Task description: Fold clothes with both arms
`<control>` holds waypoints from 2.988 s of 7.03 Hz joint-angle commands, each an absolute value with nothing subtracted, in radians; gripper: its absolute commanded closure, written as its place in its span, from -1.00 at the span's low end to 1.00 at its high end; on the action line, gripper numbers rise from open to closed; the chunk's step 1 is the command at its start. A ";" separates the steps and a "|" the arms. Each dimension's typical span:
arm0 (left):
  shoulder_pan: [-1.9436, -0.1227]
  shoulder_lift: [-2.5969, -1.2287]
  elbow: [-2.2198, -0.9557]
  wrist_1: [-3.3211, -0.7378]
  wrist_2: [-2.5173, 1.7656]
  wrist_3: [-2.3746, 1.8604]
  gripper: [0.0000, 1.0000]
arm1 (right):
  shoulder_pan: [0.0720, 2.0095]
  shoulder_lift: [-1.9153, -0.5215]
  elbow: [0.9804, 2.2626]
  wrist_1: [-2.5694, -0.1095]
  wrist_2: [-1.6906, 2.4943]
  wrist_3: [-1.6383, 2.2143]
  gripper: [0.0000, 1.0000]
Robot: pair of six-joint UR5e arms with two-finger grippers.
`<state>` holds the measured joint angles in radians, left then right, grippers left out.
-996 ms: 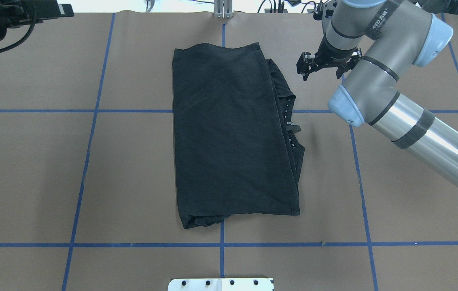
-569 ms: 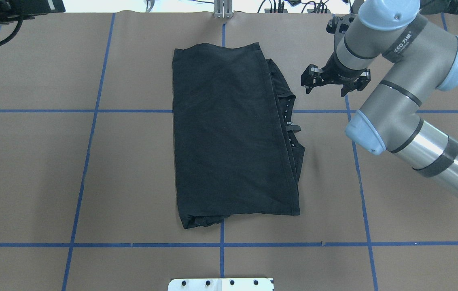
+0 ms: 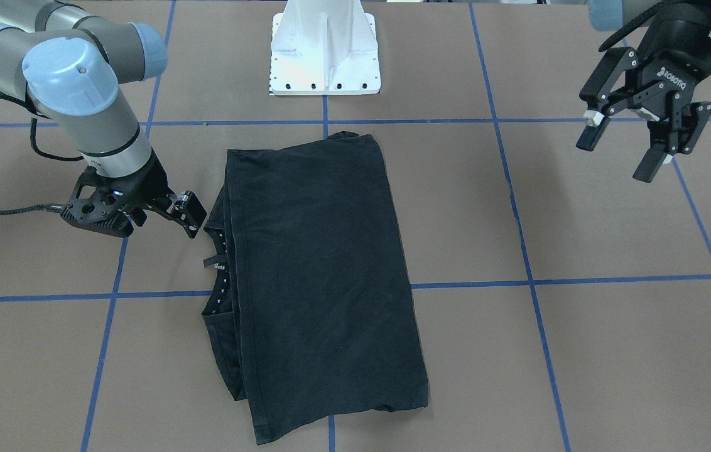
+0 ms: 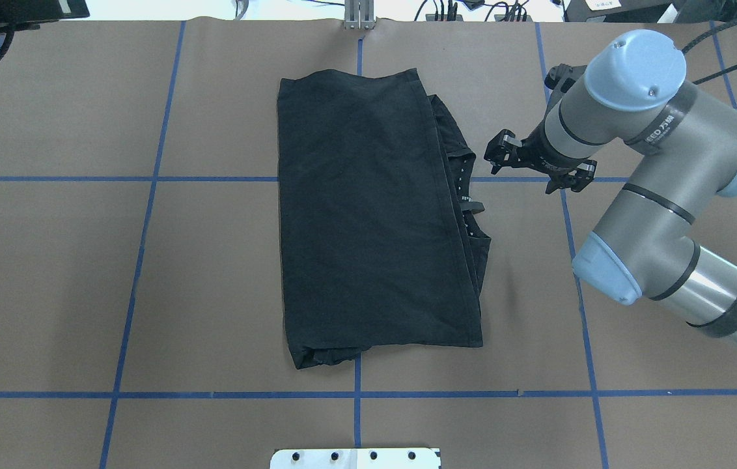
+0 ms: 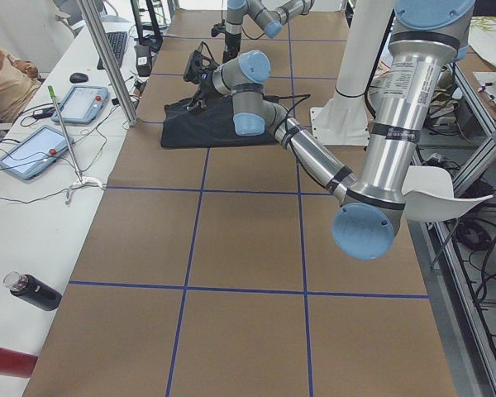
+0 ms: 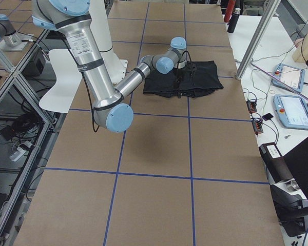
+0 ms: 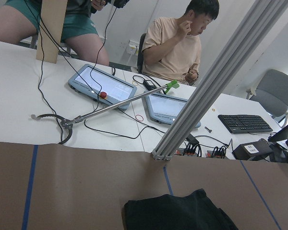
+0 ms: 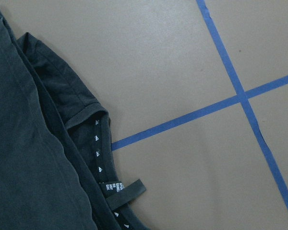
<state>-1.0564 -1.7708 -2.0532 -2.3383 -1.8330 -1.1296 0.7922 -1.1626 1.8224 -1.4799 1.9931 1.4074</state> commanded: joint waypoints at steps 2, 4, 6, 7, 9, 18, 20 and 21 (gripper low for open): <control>-1.052 -1.752 -2.025 -2.332 -1.895 -1.135 -1.00 | 0.752 -1.227 1.861 -1.335 1.929 1.737 -0.95; -1.048 -1.753 -2.016 -2.339 -1.945 -1.138 -1.00 | 0.648 -1.229 1.871 -1.335 1.830 1.950 -0.96; -1.048 -1.753 -2.010 -2.344 -1.948 -1.185 -1.00 | 0.566 -1.238 1.899 -1.335 1.783 2.101 -0.96; -1.048 -1.753 -2.005 -2.342 -1.950 -1.187 -1.00 | 0.534 -1.258 1.937 -1.335 1.773 2.132 -0.97; -1.048 -1.727 -2.011 -2.339 -2.121 -1.204 -1.00 | 0.409 -1.278 1.974 -1.335 1.650 2.245 -0.99; -1.045 -1.738 -2.013 -2.342 -2.131 -1.244 -1.00 | 0.348 -1.278 1.888 -1.336 1.637 2.243 -0.96; -1.045 -1.738 -2.014 -2.342 -2.132 -1.244 -1.00 | 0.322 -1.279 1.888 -1.338 1.637 2.243 -0.92; -1.045 -1.738 -2.014 -2.342 -2.132 -1.244 -1.00 | 0.318 -1.282 1.887 -1.338 1.637 2.243 -0.84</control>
<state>-1.0446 -1.7381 -2.0136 -2.3424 -2.1320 -1.2440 0.3262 -1.2800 1.8883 -1.3375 1.6366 2.2427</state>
